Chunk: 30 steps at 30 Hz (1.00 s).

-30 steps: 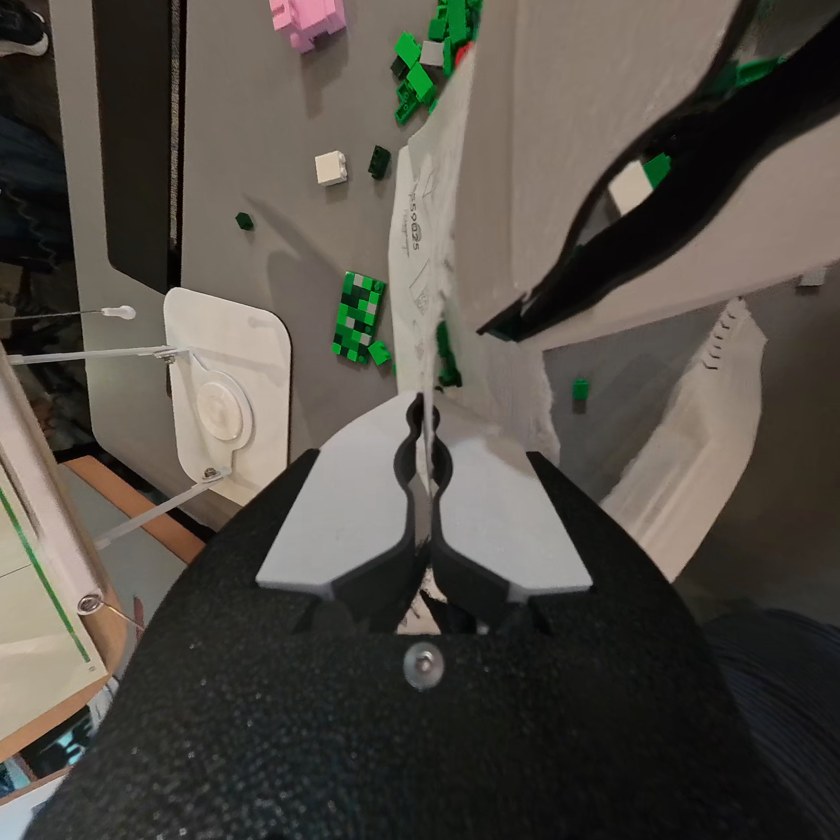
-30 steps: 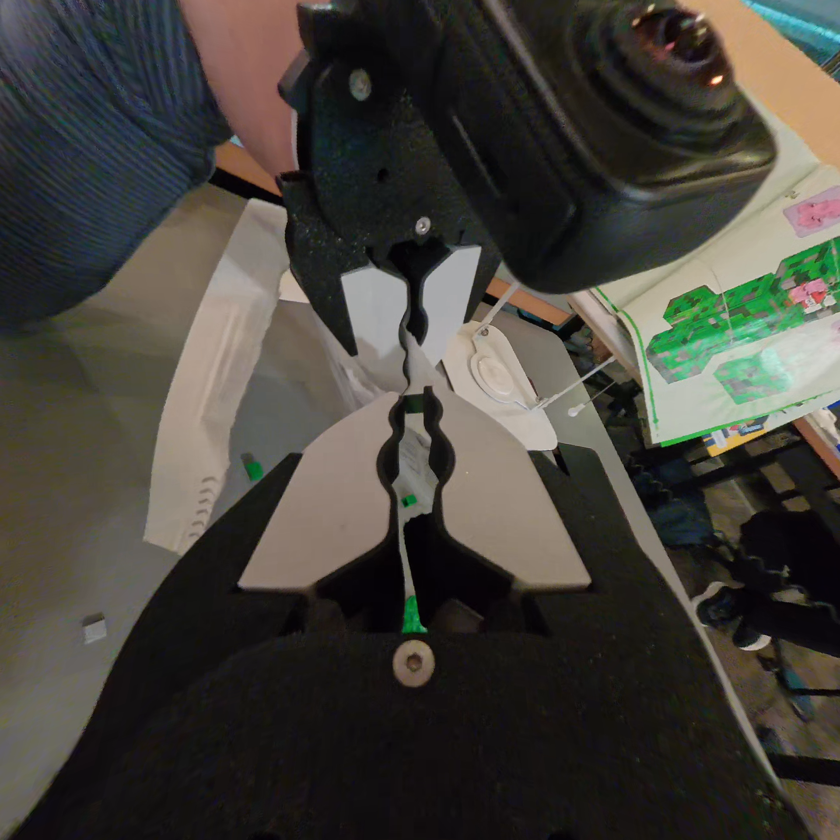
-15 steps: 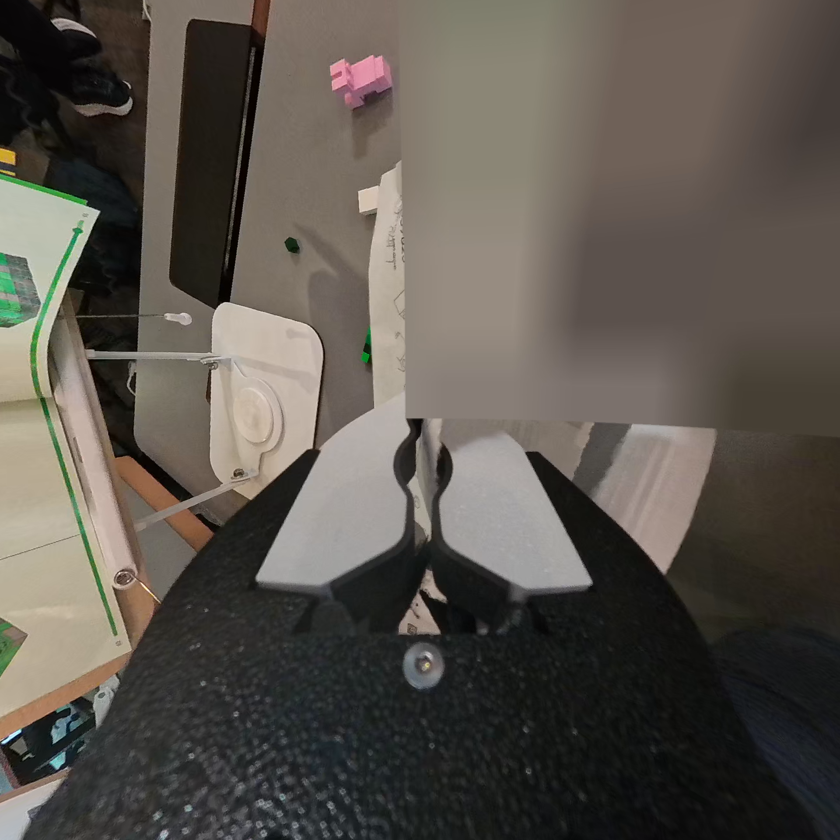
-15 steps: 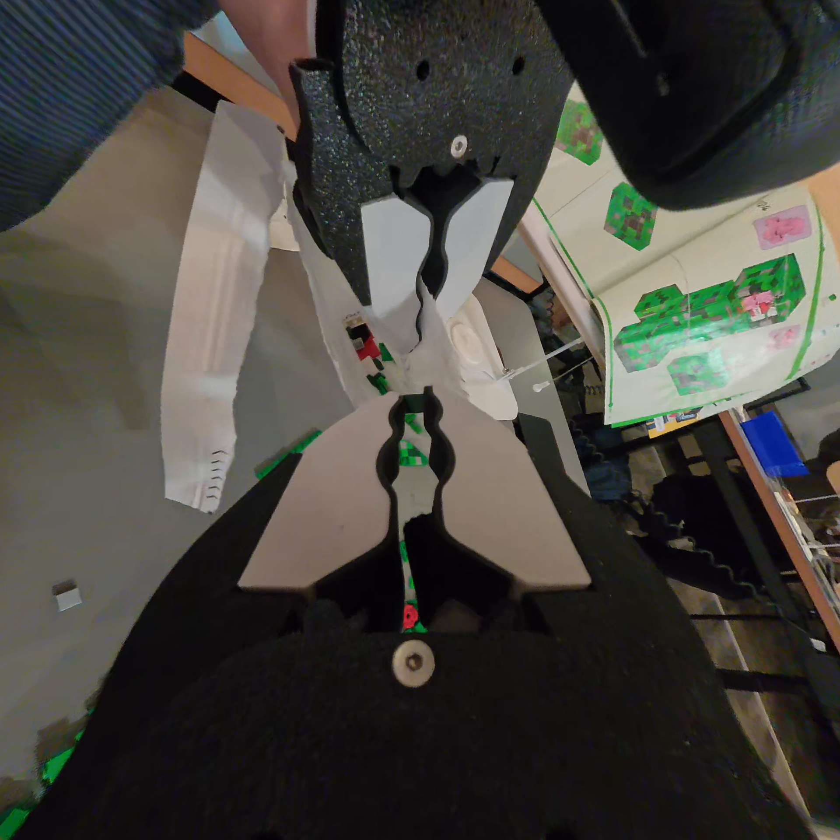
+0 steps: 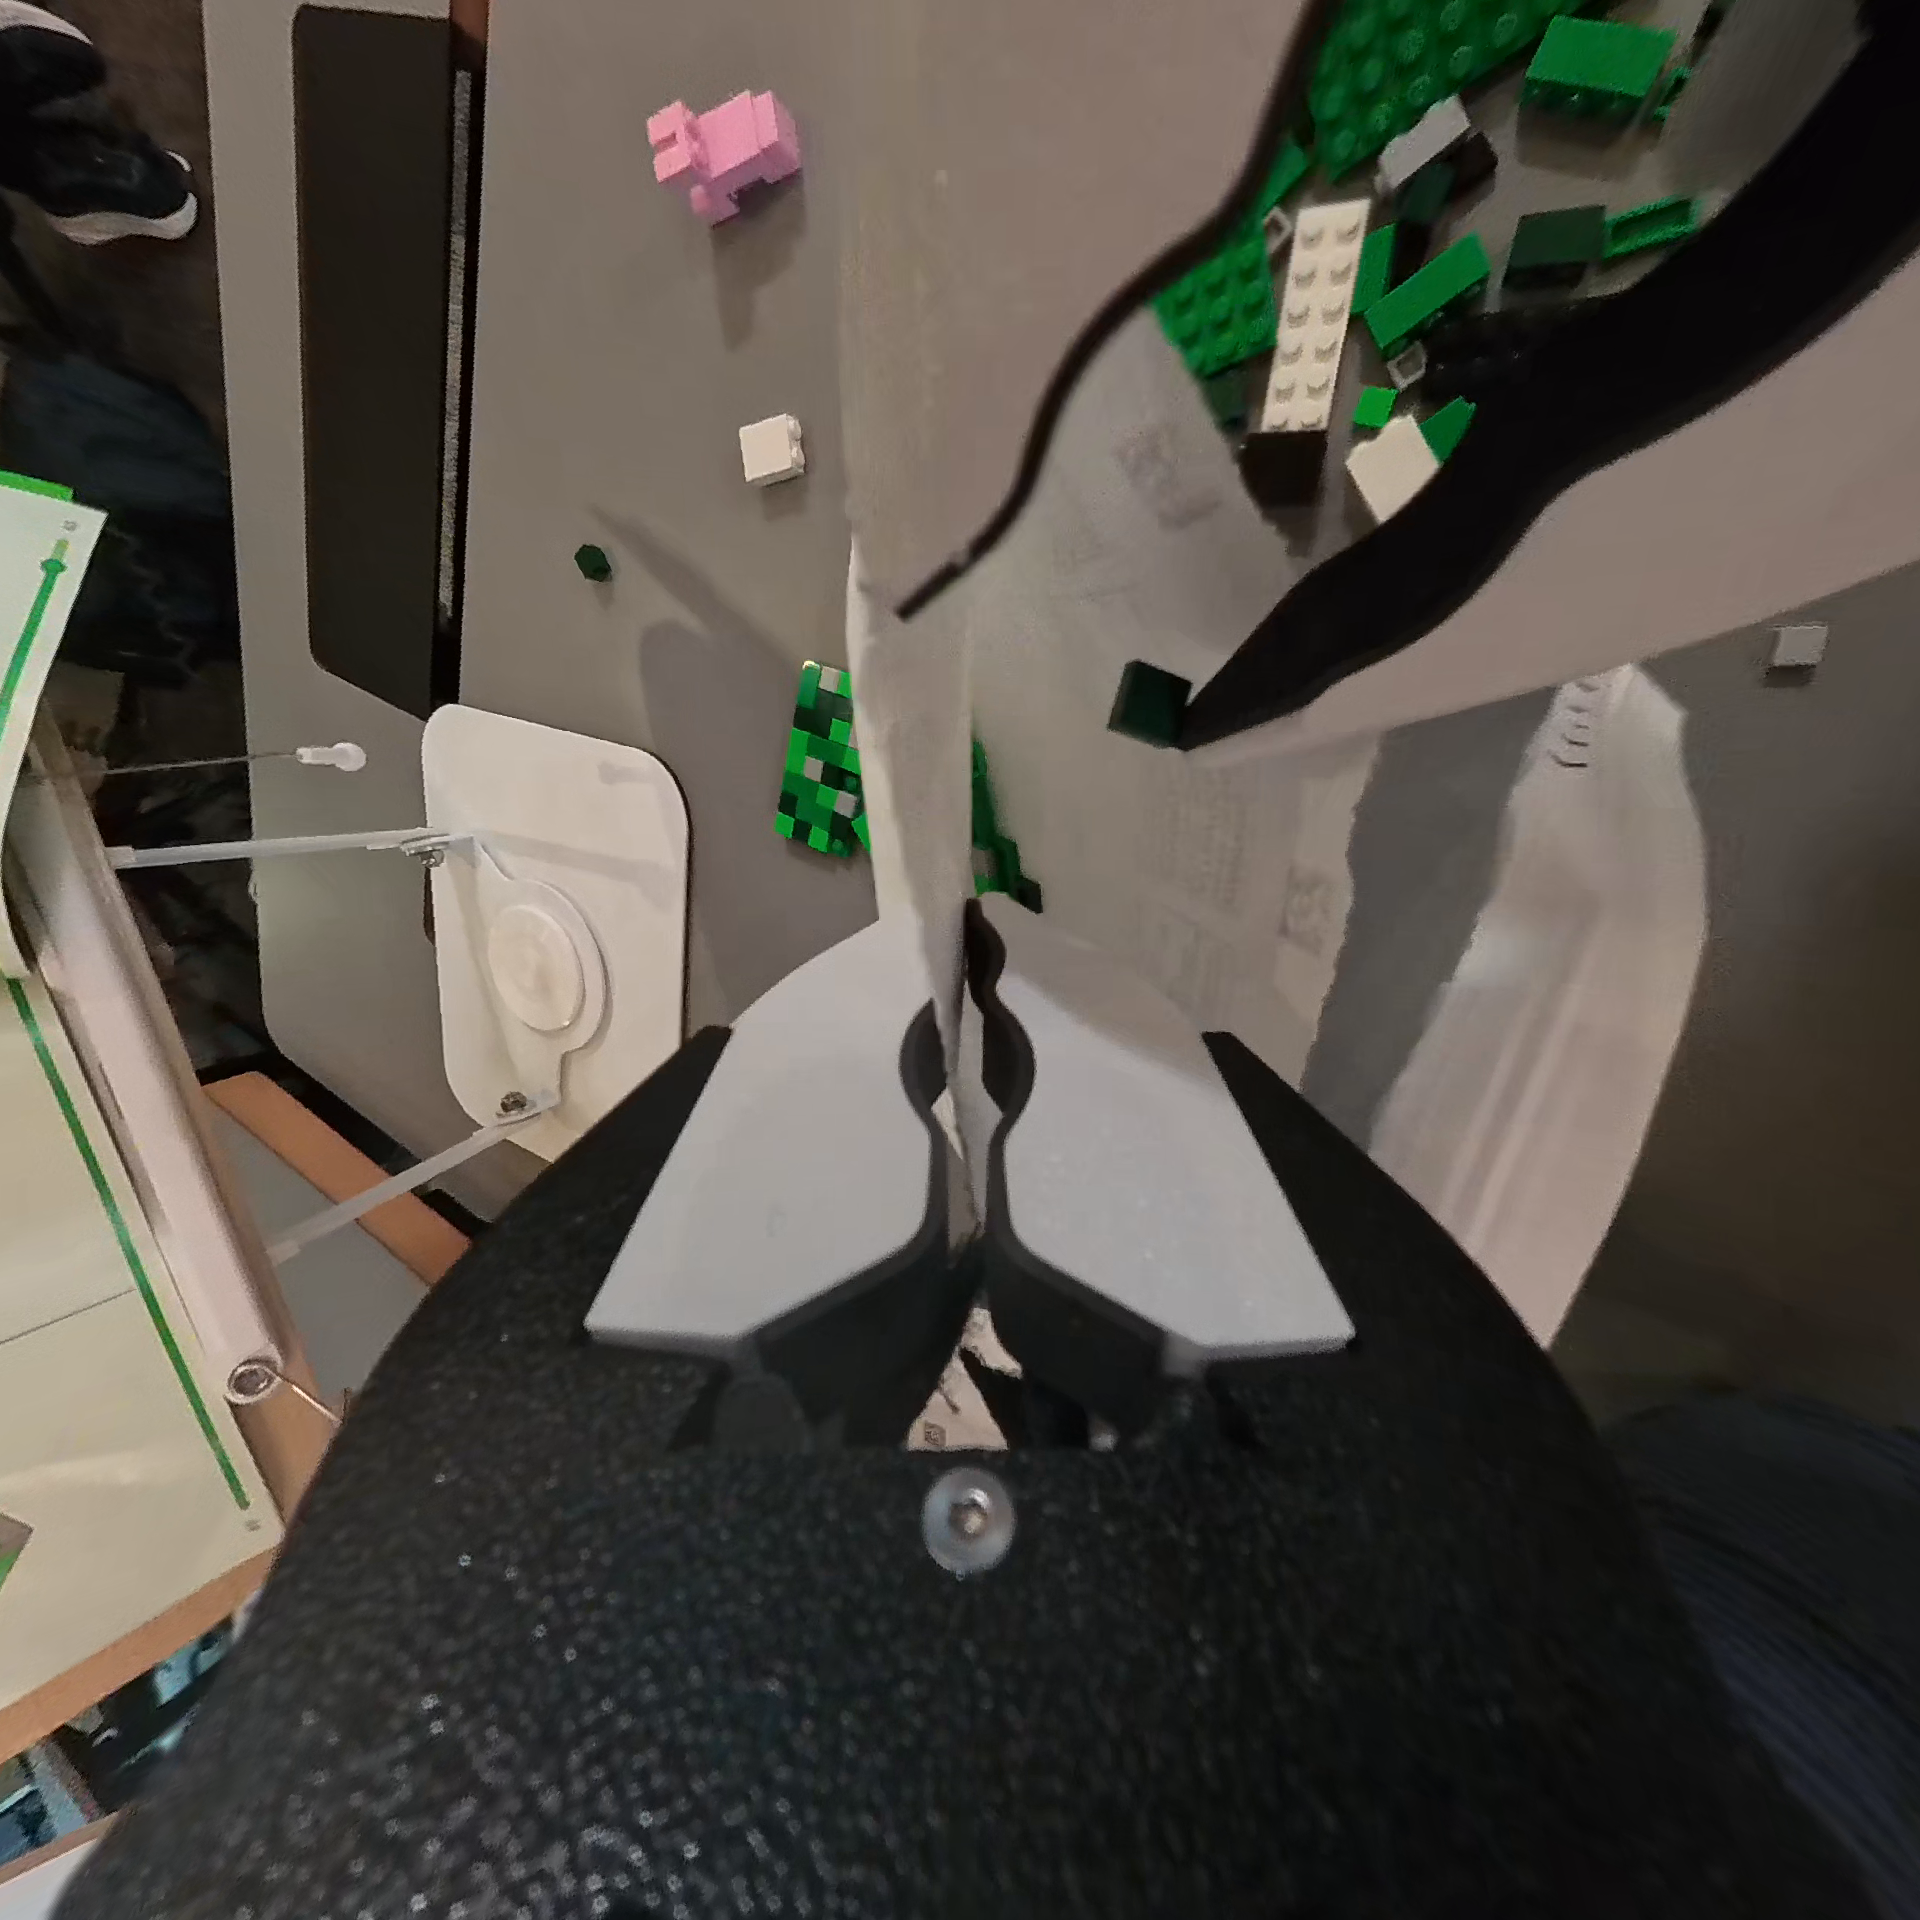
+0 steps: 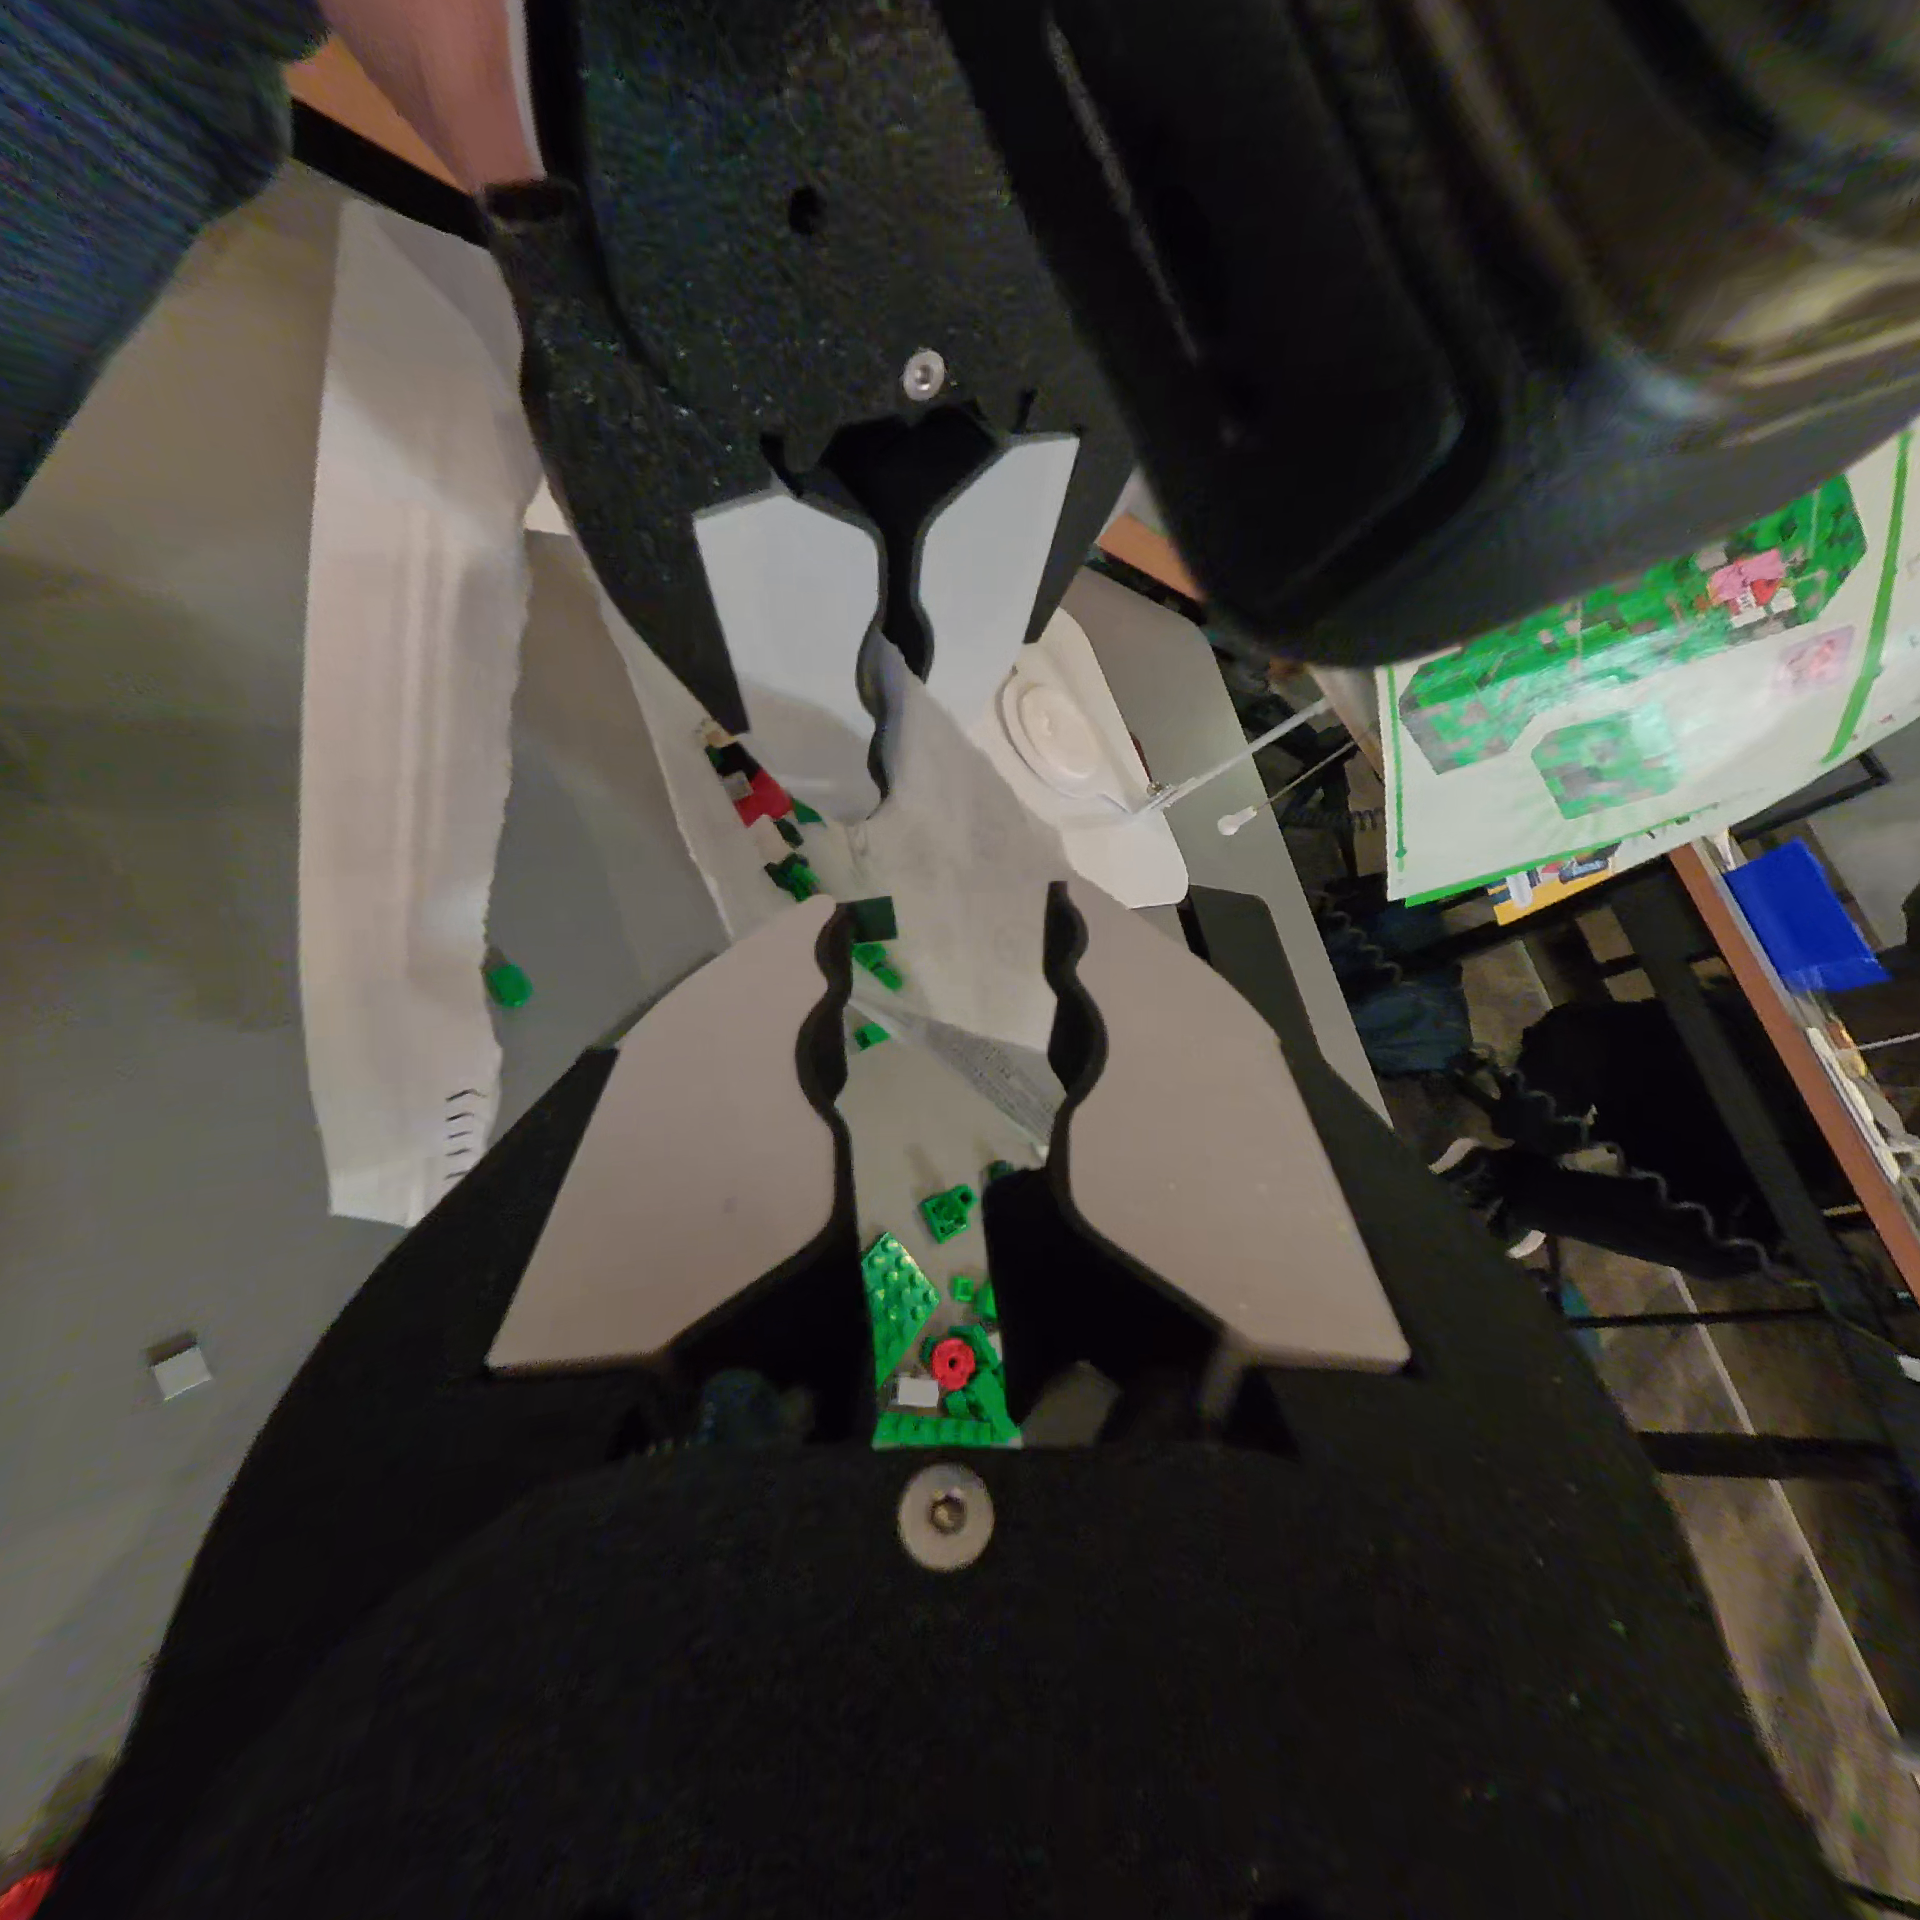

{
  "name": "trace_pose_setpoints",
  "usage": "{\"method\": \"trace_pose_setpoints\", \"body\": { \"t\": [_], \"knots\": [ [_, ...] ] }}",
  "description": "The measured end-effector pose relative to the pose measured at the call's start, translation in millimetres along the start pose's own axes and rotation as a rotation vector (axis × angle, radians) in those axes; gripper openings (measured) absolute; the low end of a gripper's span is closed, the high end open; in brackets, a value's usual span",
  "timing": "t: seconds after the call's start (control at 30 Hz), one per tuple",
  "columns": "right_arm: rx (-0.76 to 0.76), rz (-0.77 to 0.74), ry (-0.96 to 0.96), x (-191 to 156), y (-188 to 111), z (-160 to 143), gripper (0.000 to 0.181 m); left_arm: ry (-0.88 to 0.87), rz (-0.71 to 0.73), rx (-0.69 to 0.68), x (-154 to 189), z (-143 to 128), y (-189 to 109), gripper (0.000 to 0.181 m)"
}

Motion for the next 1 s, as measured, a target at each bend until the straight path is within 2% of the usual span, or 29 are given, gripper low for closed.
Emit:
{"method": "trace_pose_setpoints", "body": {
  "t": [0.03, 0.3, 0.47, 0.8, 0.83, 0.9, 0.97, 1.0],
  "knots": [
    [-0.007, 0.0, 0.008, 1, 0, 0, 0.038, 0.008, 0.004, -0.005, 1, 1, 0, 0.0],
    [-0.103, 0.003, 0.071, 8, 1, -6, 0.059, 0.031, -0.034, -0.055, 5, 7, 10, 0.0],
    [-0.163, -0.005, 0.092, 13, 4, -15, 0.061, 0.059, -0.032, -0.051, 8, 9, 10, 0.0],
    [-0.16, 0.032, 0.274, 46, -18, -32, 0.065, 0.057, -0.051, -0.057, 9, 8, 12, 0.0],
    [-0.162, 0.026, 0.299, 53, -23, -37, 0.064, 0.039, -0.06, -0.067, 9, 7, 13, 0.0],
    [-0.195, -0.027, 0.368, 71, -32, -57, 0.05, 0.003, -0.065, -0.096, 5, 2, 15, 0.0],
    [-0.29, -0.086, 0.439, 89, -36, -93, 0.04, -0.032, -0.069, -0.11, 1, -4, 15, 0.0],
    [-0.353, -0.069, 0.48, 94, -35, -115, 0.034, -0.049, -0.069, -0.105, -1, -6, 14, 0.0]
  ]
}}
Point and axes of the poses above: each gripper's, where its closed fingertips meet, y out along the fingers, z out of its top, x = y × z across the jaws, the point moved 10 cm from there along -y, back along the fingers, and after that the axes turned 10 degrees about -z, right-handed, at the moved point
